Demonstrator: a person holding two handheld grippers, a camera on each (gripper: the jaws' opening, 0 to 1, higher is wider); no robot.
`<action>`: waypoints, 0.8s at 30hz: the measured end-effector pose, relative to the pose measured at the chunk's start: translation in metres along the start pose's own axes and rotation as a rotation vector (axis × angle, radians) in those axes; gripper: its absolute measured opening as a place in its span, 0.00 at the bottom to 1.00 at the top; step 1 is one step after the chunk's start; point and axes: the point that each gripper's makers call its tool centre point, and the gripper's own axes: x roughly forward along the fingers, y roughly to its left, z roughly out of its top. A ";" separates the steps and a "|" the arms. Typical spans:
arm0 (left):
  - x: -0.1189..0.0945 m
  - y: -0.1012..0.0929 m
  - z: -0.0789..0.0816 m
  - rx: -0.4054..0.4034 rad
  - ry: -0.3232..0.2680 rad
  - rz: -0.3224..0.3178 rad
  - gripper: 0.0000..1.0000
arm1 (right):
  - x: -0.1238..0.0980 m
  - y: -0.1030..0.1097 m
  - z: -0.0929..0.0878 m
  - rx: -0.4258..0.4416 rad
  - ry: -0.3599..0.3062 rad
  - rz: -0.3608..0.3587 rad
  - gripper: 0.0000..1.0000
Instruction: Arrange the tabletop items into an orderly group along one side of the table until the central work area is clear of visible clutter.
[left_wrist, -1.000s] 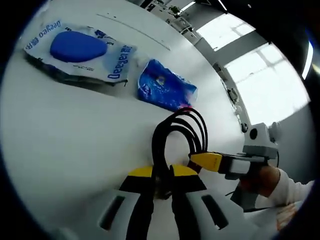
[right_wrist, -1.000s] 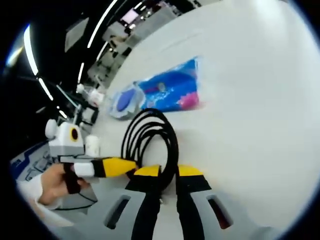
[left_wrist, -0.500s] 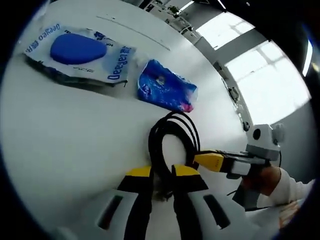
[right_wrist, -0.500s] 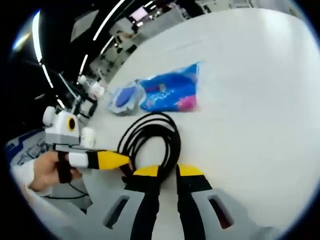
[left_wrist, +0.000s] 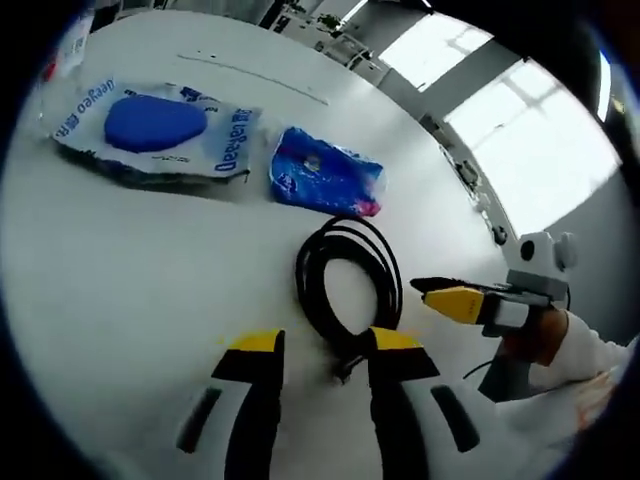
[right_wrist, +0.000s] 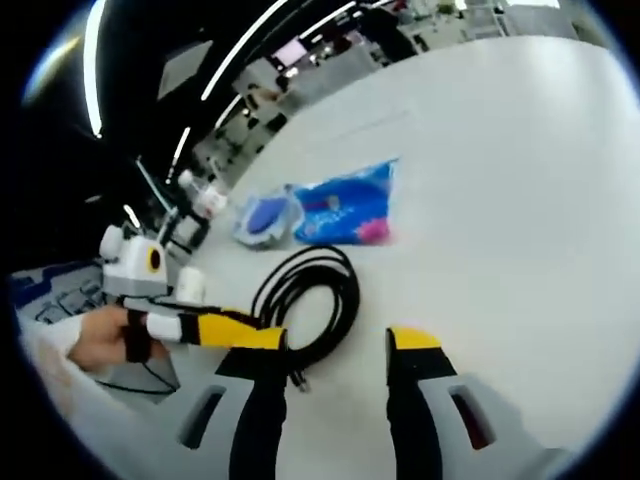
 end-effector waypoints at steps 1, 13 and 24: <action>-0.003 0.003 0.001 0.018 -0.006 0.025 0.40 | -0.001 0.001 -0.001 -0.042 0.001 0.001 0.42; -0.012 0.005 0.009 0.068 -0.063 0.039 0.62 | -0.001 0.015 -0.001 -0.139 0.001 0.037 0.59; -0.036 0.020 0.032 0.045 -0.155 0.070 0.60 | -0.010 0.017 0.000 -0.099 -0.019 0.050 0.58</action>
